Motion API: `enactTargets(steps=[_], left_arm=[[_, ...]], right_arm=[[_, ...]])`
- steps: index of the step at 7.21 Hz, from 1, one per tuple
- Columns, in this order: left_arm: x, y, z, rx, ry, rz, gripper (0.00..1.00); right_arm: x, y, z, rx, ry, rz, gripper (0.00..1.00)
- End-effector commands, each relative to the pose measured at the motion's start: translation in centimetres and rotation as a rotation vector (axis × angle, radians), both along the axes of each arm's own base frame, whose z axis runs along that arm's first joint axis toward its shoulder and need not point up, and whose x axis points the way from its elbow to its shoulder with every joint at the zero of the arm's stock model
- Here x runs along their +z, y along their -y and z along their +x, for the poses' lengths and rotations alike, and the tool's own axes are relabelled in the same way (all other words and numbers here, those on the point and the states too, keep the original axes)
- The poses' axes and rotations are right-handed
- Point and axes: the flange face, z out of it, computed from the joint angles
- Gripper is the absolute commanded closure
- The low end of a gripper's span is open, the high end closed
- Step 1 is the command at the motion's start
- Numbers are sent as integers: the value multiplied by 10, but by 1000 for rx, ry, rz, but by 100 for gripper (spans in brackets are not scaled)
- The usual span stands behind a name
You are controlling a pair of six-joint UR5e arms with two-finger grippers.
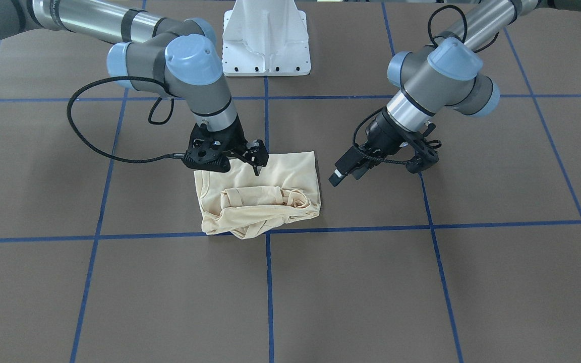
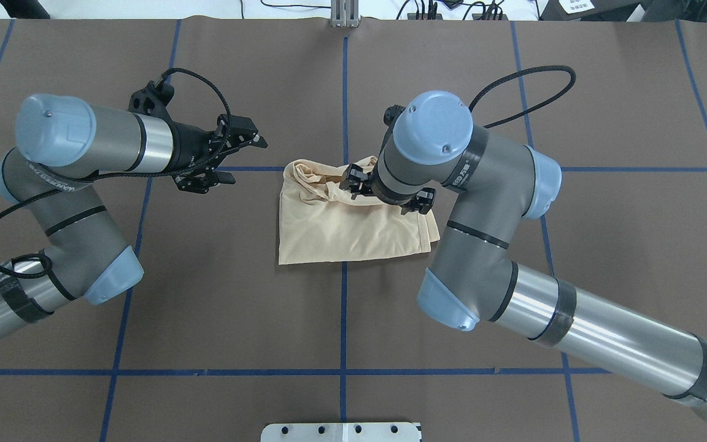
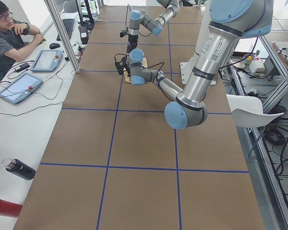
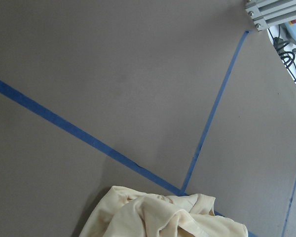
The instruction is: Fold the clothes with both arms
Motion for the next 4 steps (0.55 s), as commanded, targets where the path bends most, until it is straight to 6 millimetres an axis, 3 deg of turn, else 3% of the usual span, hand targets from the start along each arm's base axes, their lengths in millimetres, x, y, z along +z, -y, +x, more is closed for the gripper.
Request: enactTargets(steps=[1, 2, 3, 4], left_arm=[[1, -7, -8, 7, -2, 18, 0], [2, -7, -8, 7, 1, 16, 0], [4, -8, -8, 7, 3, 14, 0], [9, -9, -9, 9, 6, 11, 0]], right_arm=[[-5, -48, -33, -79, -103, 197, 1], [-2, -50, -42, -120, -141, 273, 1], [8, -42, -51, -146, -192, 324, 1], [4, -33, -63, -152, -210, 344, 1]])
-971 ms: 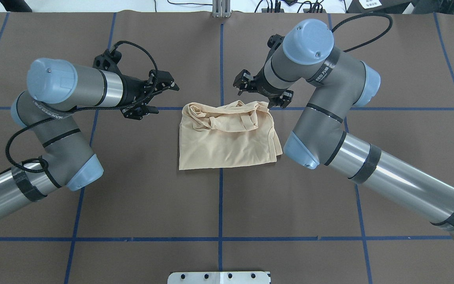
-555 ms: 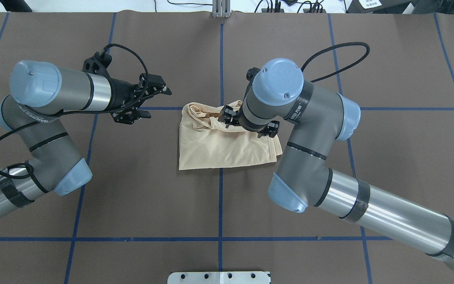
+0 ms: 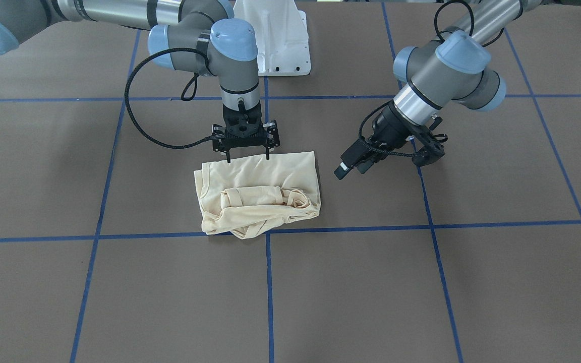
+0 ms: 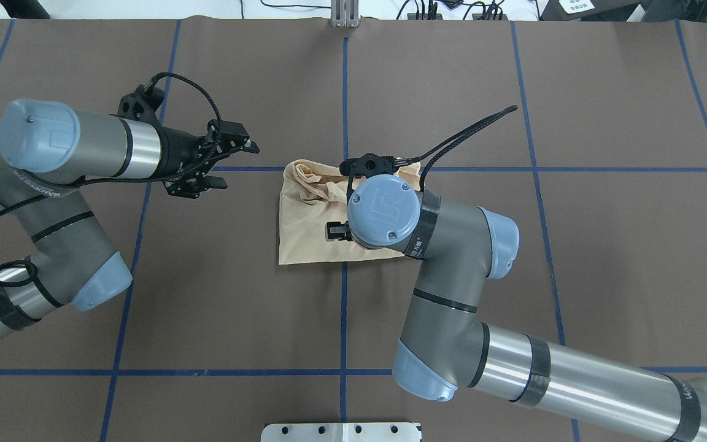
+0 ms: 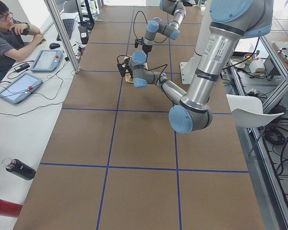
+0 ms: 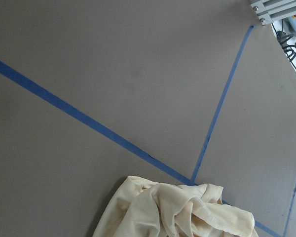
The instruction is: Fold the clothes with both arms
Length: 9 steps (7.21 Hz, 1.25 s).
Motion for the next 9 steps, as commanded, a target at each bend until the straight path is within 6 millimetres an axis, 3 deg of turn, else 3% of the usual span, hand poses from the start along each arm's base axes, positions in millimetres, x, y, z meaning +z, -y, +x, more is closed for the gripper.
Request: enactTargets(steps=[1, 6, 9], left_arm=[[6, -2, -1, 1, 5, -4, 0], [15, -2, 2, -4, 18, -12, 0], [14, -2, 1, -7, 16, -9, 0]], right_arm=[[-3, 16, -28, -15, -52, 43, 1], [-3, 91, -48, 45, -53, 45, 1], [-2, 161, -28, 72, -59, 49, 1]])
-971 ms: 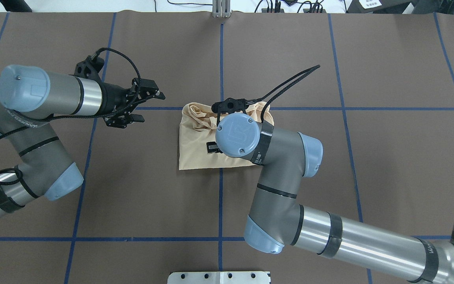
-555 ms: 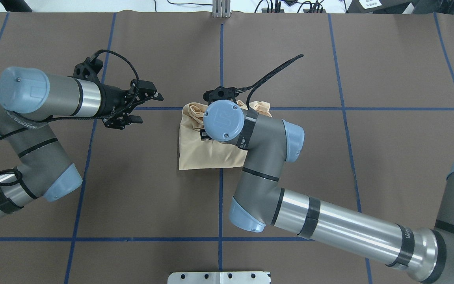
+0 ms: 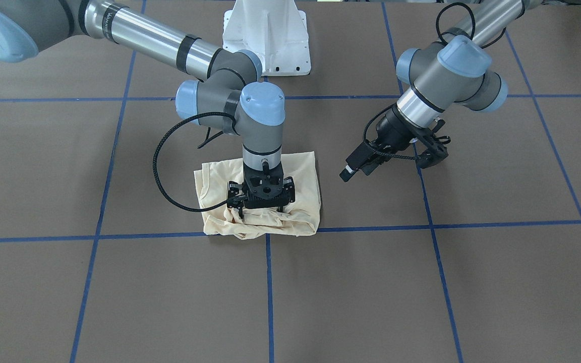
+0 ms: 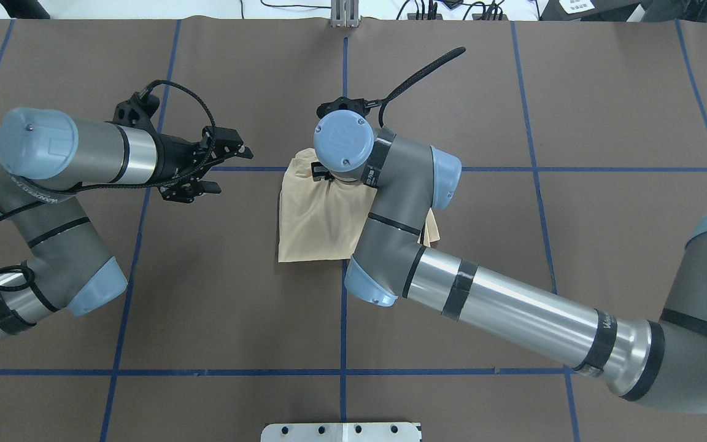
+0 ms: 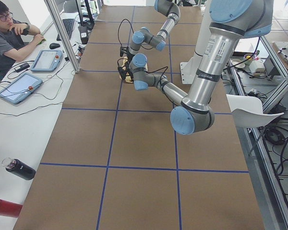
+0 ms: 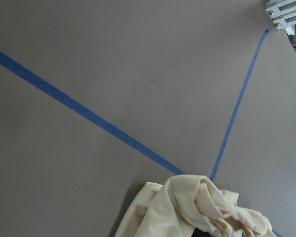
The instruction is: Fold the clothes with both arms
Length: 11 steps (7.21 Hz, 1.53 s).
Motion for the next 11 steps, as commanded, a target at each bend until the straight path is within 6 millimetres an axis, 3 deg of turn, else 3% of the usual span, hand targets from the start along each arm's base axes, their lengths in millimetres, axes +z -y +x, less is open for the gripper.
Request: enactTargets(steps=[1, 4, 5, 6, 8, 10, 11], left_arm=[[0, 0, 0, -1, 1, 0, 0], [-8, 2, -7, 8, 11, 64, 0], [0, 2, -20, 7, 40, 117, 0], [14, 0, -43, 3, 79, 175, 0], [55, -9, -100, 9, 204, 319, 0], [92, 18, -163, 30, 403, 449, 0], [115, 28, -199, 37, 500, 537, 0]], right_arm=[[7, 44, 21, 3, -25, 12, 1], [0, 76, 56, -12, 13, -22, 0], [-9, 89, 76, -21, 38, -27, 0], [-4, 101, 100, -32, 52, -87, 0], [2, 127, 177, -41, 43, -204, 0], [79, 94, 271, -102, -1, -119, 0], [105, 101, 329, -107, -17, -88, 0]])
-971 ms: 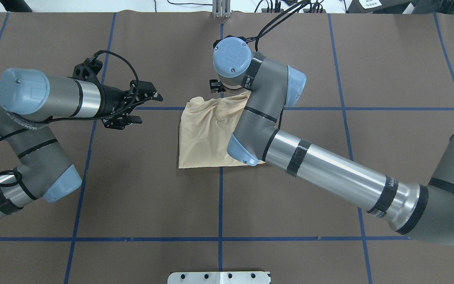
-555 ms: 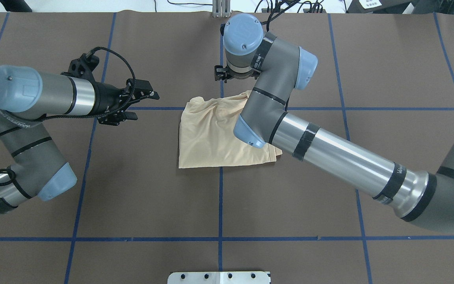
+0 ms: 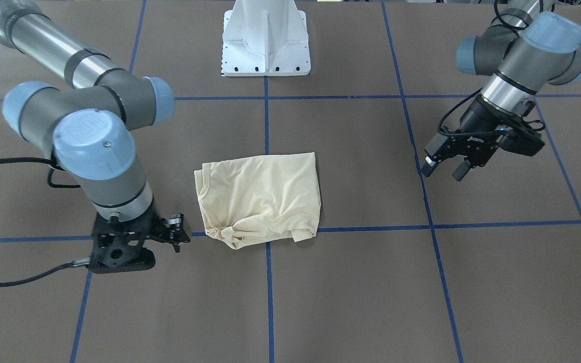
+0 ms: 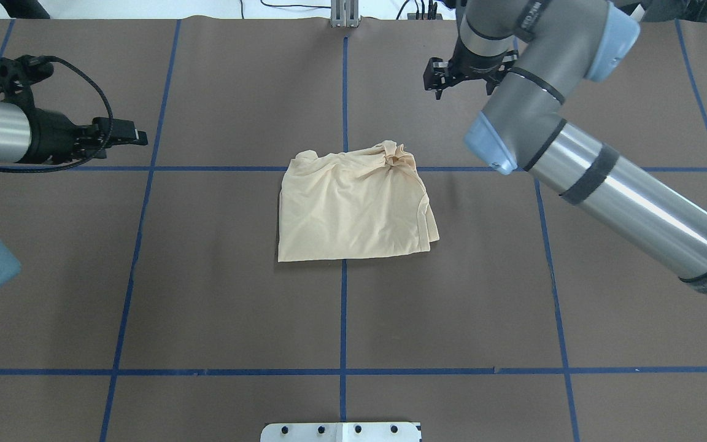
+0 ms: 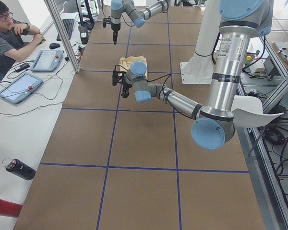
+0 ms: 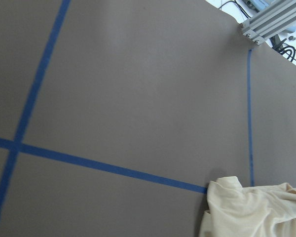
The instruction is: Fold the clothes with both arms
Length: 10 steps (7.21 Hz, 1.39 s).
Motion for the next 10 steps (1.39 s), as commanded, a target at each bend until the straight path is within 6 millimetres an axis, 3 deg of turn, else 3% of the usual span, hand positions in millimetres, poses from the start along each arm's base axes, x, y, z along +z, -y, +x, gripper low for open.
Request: enactTargets(steps=[1, 3, 4, 5, 8, 10], left_arm=[[49, 24, -82, 6, 228, 182, 0], [101, 37, -149, 24, 416, 290, 0], [124, 40, -188, 9, 474, 299, 0], [143, 44, -214, -13, 500, 271, 0], [181, 40, -226, 50, 531, 171, 0], [213, 33, -273, 261, 660, 138, 0]], right_arm=[[71, -10, 116, -43, -32, 42, 0], [144, -21, 217, -90, -45, 51, 0], [185, -37, 246, -104, -76, 36, 0], [208, -39, 273, -67, -93, 0, 0], [285, -73, 327, -1, -122, -141, 0], [315, -101, 359, 26, -87, -195, 0]])
